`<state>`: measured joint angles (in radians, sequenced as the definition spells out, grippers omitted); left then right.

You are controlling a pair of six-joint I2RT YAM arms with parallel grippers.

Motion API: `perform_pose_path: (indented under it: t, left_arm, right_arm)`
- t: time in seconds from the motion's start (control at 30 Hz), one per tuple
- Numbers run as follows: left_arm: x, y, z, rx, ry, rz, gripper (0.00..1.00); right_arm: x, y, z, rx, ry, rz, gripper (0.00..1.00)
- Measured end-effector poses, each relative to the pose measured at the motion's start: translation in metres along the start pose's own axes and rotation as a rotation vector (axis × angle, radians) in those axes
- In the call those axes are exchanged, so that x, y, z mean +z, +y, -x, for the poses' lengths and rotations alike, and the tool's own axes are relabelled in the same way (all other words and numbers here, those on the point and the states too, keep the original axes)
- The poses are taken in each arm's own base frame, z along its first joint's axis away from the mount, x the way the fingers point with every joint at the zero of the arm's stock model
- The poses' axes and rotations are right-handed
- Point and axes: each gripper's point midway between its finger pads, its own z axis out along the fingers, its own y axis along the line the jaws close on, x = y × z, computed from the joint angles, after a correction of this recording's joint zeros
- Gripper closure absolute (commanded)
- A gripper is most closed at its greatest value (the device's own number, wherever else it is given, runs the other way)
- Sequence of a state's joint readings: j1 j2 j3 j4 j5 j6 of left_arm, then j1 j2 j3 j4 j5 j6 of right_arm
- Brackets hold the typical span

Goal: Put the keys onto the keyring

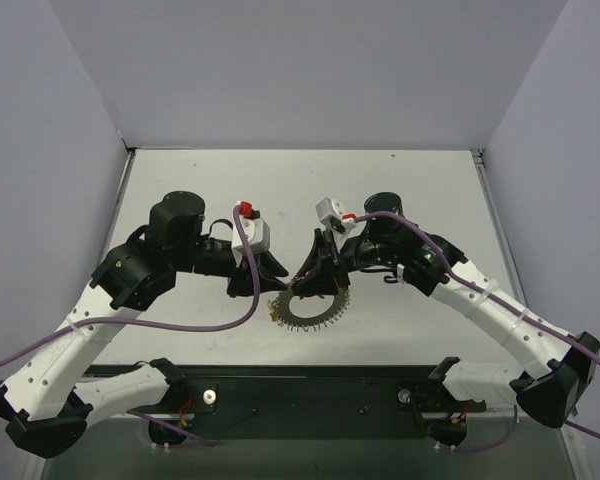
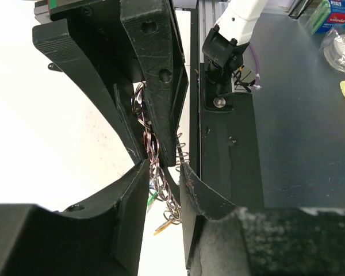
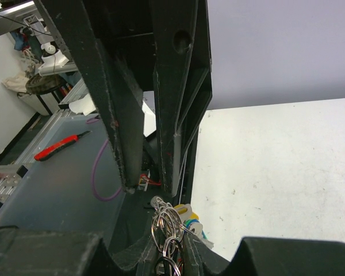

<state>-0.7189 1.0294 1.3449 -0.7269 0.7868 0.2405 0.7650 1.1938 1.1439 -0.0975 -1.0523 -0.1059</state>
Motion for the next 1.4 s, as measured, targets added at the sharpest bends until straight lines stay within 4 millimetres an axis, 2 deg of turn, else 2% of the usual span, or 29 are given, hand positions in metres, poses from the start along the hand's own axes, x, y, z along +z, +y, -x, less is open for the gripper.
perform_pose_path:
  t: [1.4]
  left_arm:
    - [-0.0020, 0.0022, 0.0044, 0.005, -0.024, 0.028, 0.65]
  right_arm:
    - [-0.0028, -0.0040, -0.0028, 0.029, -0.003, -0.053, 1.00]
